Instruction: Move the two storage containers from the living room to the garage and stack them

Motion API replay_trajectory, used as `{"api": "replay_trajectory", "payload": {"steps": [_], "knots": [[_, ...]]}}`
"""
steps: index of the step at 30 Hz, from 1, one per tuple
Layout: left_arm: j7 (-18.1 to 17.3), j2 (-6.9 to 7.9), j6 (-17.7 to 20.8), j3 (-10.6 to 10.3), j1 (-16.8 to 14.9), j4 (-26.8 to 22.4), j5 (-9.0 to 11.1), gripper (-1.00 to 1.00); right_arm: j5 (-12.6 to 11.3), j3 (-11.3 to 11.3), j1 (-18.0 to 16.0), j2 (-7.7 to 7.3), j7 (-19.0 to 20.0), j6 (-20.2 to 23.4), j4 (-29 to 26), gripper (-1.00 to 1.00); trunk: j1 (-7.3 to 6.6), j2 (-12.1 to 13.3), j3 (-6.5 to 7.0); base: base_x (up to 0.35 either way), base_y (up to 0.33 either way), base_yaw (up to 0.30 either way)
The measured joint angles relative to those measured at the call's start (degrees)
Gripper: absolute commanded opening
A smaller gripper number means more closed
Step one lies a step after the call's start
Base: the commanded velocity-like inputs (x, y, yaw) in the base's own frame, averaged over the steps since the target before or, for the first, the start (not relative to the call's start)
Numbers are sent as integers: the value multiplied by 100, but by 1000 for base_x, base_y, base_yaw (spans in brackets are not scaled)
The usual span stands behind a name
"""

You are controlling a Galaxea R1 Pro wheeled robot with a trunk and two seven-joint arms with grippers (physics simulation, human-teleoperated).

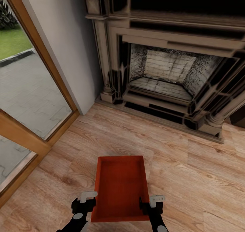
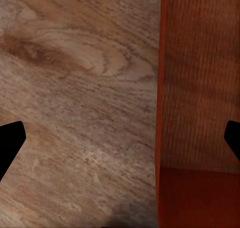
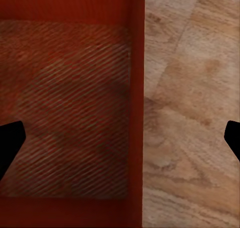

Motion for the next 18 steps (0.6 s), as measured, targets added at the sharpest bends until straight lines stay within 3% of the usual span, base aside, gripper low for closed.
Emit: {"api": "replay_trajectory", "payload": {"steps": [18], "knots": [[-3, -19, -2, -10, 3, -14, -29, 100, -7, 0, 0, -10, 0, 0, 0, 100, 0, 0, 0, 0, 0, 0]]}}
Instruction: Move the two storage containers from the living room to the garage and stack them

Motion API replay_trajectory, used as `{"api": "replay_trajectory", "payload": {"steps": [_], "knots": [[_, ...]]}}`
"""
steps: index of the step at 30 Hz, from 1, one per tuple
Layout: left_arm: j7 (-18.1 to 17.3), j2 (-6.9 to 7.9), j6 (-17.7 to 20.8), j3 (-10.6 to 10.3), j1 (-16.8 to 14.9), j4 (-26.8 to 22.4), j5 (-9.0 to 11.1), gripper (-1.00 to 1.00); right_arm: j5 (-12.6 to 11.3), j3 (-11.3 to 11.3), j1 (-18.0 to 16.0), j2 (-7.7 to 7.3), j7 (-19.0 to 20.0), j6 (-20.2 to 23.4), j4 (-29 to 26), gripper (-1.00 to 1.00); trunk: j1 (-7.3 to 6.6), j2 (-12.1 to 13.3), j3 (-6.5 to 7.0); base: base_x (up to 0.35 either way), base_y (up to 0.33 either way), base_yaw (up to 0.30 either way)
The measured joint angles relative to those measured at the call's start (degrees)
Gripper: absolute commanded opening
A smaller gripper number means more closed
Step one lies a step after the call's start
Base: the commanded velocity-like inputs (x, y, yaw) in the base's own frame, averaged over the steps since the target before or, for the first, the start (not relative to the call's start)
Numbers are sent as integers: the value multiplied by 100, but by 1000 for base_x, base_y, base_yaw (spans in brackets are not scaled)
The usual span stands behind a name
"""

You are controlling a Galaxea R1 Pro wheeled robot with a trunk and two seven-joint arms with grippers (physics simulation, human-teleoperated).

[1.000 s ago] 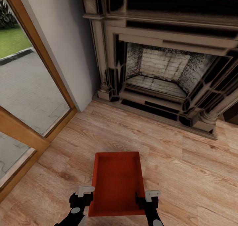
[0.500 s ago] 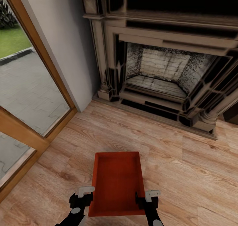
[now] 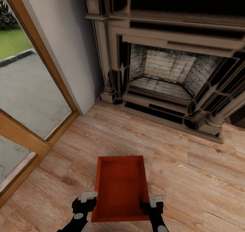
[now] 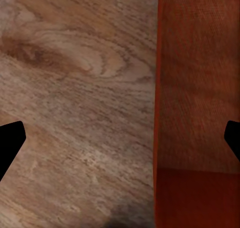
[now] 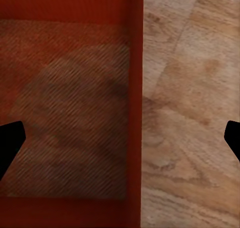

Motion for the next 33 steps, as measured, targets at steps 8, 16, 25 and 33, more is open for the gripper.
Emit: {"api": "replay_trajectory", "payload": {"steps": [8, 16, 25, 33], "knots": [[4, -2, -7, -6, -3, -16, 11, 100, -1, -2, 0, -12, 0, 0, 0, 100, 0, 0, 0, 0, 0, 0], [13, -8, -6, 8, -2, -21, 28, 100, -8, -138, 0, -23, 3, 0, 0, 100, 0, 0, 0, 0, 0, 0], [205, -93, 2, 11, 4, 11, 30, 100, -1, -244, 0, -23, 9, 0, 0, 100, 65, -119, -53, 0, 0, 0], [231, -88, 2, 6, 0, 4, 16, 100, -1, -246, 2, -29, 9, 0, 0, 100, 241, -440, -197, 0, 0, 0]]}}
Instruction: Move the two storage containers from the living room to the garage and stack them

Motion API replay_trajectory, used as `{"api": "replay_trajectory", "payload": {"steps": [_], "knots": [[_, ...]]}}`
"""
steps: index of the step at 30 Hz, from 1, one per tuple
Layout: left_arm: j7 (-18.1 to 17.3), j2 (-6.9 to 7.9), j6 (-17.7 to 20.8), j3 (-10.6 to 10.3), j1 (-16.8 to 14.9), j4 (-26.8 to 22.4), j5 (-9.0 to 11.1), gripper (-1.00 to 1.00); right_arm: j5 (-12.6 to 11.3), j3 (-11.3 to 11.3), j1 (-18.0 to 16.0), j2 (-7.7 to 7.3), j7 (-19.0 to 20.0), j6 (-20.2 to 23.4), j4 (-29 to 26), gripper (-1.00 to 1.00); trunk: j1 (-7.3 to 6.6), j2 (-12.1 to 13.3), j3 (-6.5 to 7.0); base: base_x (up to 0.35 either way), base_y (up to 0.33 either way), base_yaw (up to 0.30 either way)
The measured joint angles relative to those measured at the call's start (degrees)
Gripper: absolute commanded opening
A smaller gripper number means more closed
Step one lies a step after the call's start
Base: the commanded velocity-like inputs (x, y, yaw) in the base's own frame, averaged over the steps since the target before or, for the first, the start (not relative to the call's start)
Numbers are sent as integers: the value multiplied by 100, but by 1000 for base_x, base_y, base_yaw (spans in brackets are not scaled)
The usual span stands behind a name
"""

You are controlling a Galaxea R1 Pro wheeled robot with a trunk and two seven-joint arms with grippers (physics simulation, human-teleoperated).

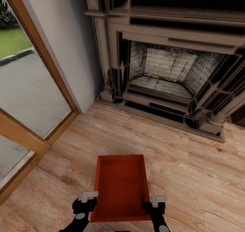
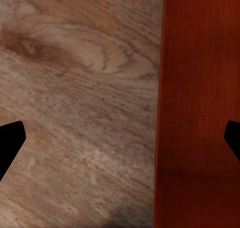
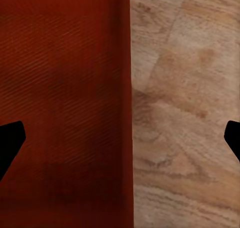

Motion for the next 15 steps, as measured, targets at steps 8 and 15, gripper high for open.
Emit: {"api": "replay_trajectory", "payload": {"steps": [8, 15], "knots": [[-8, 1, -8, -3, 2, -9, -4, 100, 0, 0, 1, -8, 14, 0, 0, 100, 176, -321, -144, 0, 0, 0], [-22, 1, -8, -3, 4, -16, -5, 100, 0, 5, -1, -9, 22, 0, -2, 100, 330, -602, -269, 0, 0, 0]]}}
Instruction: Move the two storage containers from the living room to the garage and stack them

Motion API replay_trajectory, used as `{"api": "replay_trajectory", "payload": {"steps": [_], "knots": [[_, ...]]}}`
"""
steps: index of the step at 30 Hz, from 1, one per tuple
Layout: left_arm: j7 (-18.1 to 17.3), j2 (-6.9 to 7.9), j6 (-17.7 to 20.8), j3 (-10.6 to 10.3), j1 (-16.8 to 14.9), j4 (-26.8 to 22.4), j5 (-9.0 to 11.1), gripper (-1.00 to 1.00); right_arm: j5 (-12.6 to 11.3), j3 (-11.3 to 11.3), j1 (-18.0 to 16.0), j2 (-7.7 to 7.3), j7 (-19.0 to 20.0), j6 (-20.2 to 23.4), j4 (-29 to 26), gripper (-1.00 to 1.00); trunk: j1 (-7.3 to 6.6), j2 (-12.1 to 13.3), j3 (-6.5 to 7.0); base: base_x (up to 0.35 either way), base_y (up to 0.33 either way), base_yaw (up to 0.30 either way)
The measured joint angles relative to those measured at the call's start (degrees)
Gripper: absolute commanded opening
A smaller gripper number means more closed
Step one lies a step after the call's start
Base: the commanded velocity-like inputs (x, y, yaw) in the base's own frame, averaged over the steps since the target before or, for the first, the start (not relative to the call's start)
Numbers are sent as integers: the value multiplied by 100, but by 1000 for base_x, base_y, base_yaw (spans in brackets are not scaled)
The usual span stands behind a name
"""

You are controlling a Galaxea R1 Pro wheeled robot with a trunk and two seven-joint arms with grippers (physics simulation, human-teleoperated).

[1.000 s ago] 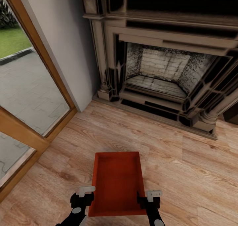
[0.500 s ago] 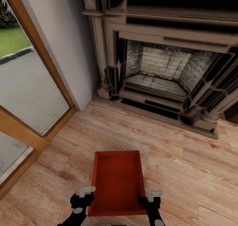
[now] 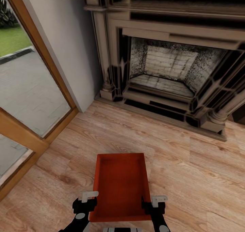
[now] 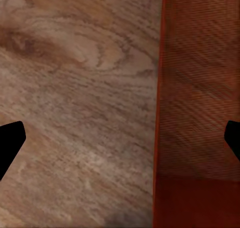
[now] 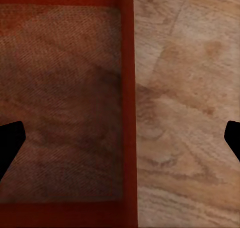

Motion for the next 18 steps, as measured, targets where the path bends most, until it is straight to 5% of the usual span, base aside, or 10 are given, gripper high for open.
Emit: {"api": "replay_trajectory", "payload": {"steps": [18], "knots": [[35, -90, 0, -6, 1, 6, 0, 100, 0, 2, 0, 0, 8, 0, -3, 100, 45, -82, -37, 0, 0, 0]]}}
